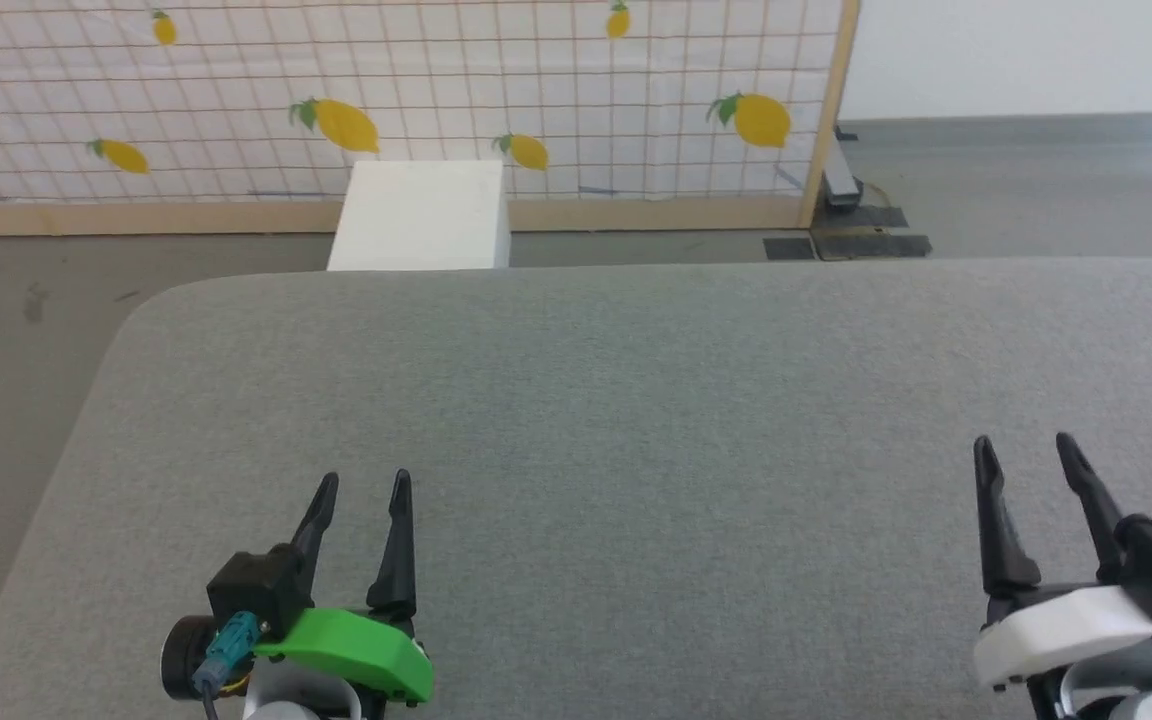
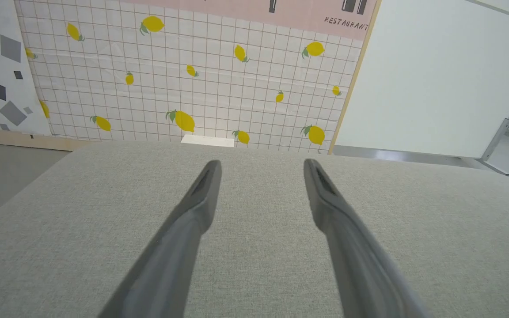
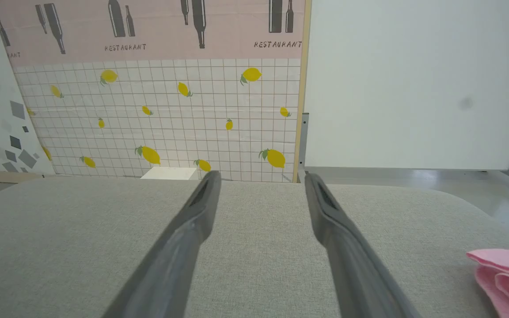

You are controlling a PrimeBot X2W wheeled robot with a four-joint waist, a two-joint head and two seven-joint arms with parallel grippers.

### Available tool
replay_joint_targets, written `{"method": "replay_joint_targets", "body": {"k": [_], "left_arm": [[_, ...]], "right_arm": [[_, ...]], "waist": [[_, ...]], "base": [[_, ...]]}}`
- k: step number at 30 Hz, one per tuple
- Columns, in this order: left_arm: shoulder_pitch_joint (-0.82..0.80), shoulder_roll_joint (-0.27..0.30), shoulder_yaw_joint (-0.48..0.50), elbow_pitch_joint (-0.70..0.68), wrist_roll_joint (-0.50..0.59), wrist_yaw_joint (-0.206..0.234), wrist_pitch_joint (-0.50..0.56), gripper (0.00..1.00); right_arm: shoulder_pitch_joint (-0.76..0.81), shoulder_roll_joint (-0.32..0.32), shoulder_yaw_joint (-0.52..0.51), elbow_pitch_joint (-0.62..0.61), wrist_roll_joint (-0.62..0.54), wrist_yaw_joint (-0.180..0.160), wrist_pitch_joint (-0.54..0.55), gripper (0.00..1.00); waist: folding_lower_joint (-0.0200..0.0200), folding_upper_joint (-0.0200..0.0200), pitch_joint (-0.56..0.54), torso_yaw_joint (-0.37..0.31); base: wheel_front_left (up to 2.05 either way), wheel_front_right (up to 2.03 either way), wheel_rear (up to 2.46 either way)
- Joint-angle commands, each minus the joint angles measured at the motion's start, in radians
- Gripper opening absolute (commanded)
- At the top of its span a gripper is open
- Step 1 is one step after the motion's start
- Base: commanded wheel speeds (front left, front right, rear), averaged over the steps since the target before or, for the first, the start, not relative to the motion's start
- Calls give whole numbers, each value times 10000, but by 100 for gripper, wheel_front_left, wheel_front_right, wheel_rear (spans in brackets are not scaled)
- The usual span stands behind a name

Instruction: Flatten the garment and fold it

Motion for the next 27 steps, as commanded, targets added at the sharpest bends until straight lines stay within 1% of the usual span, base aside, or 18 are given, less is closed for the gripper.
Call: {"method": "replay_joint_targets", "body": {"k": [1,6,14,27], "left_arm": [[178,-24,-13,9,-86,62,-37,100],[282,-25,-73,-28,-103,74,-37,100],[401,-25,-307,-125,-148,139,-37,100],[459,-26,-392,-168,-286,223,-38,100]], "right_arm": [[235,46,-14,-42,-98,-15,-119,100],[559,76,89,120,264,-15,-313,100],[683,80,331,375,460,-15,-500,100],[650,81,442,426,625,-15,-519,100]], "waist": [[1,0,-107,220],[1,0,-75,368],[1,0,6,497],[1,0,41,467]], "base": [[0,0,0],[0,0,0],[0,0,0],[0,0,0]]}}
